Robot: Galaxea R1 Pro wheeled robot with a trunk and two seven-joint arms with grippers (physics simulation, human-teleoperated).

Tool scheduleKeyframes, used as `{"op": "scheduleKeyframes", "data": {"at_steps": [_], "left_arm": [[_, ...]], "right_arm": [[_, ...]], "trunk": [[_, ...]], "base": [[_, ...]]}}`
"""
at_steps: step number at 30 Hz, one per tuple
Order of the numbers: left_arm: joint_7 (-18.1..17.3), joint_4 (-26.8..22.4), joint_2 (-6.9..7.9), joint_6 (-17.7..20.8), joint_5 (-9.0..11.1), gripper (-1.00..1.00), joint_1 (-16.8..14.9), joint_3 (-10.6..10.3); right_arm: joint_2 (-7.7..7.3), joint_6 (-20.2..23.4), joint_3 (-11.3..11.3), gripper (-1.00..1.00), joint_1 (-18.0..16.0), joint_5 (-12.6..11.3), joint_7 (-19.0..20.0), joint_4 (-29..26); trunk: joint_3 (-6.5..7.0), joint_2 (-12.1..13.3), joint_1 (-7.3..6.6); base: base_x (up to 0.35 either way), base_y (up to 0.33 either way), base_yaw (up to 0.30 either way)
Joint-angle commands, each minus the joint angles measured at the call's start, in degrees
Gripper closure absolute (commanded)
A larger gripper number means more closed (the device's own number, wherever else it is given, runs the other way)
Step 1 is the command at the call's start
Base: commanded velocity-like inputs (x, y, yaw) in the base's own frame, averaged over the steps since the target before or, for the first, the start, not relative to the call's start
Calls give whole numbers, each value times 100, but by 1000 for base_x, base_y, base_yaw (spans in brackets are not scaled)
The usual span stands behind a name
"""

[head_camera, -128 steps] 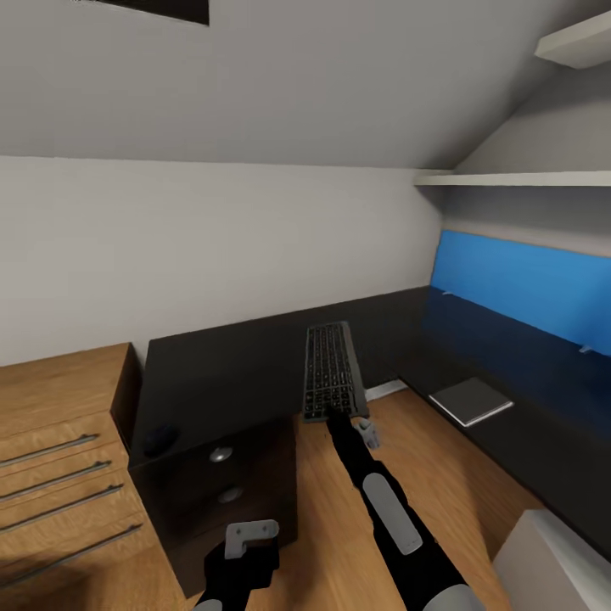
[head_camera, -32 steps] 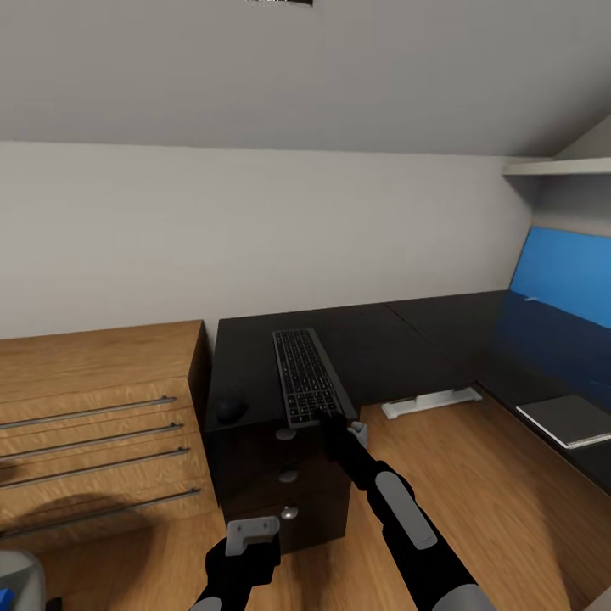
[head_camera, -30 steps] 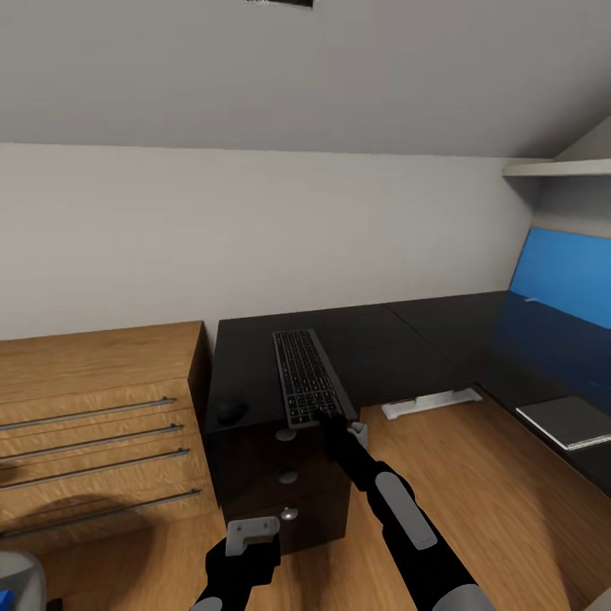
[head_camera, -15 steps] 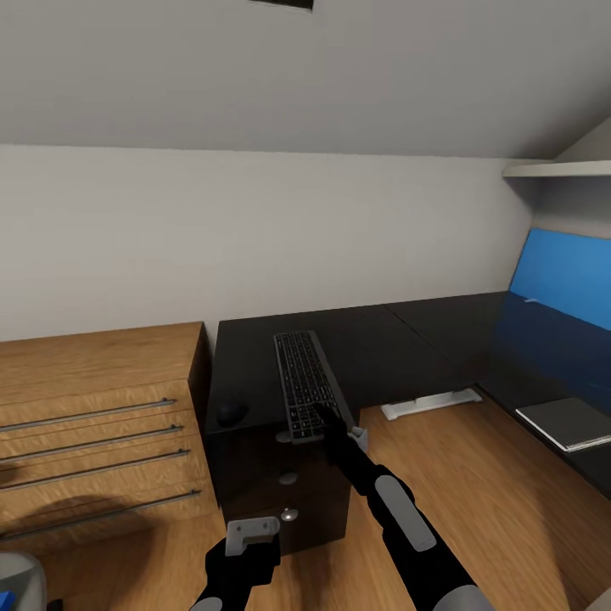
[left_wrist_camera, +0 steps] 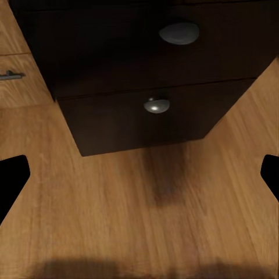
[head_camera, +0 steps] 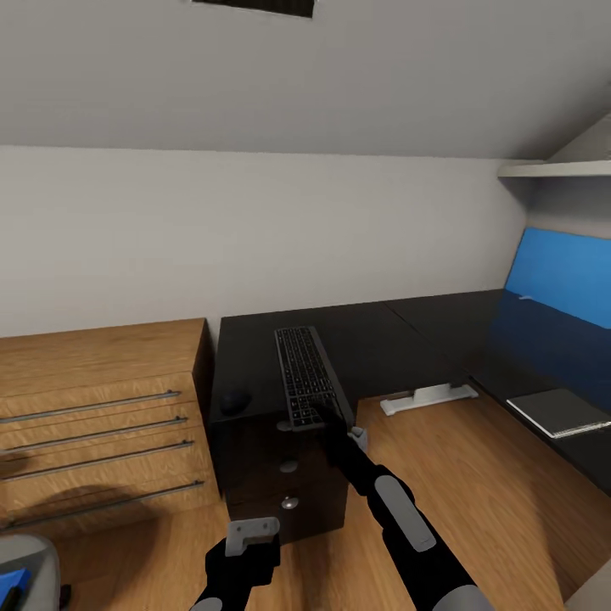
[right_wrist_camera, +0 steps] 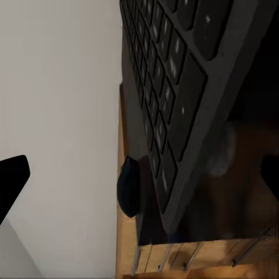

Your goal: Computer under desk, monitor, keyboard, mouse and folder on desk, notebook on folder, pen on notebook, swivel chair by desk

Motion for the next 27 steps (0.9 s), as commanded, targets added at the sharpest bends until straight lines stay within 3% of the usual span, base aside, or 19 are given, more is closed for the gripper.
{"op": "scheduleKeyframes", "data": {"at_steps": [1,27], "left_arm": [[41,-8,0,12,43,-100,-1,-3],[41,-6,6,12,49,-100,-1,-3]], "right_arm": [[0,16,-1,-100,-3,-40,9,2],[1,-6,-13,-100,-3,-51,2,7]], "trunk": [[-4,-2,-3],[-4,-2,-3]], "base": [[-264,-22,0],[-41,-3,0]]}}
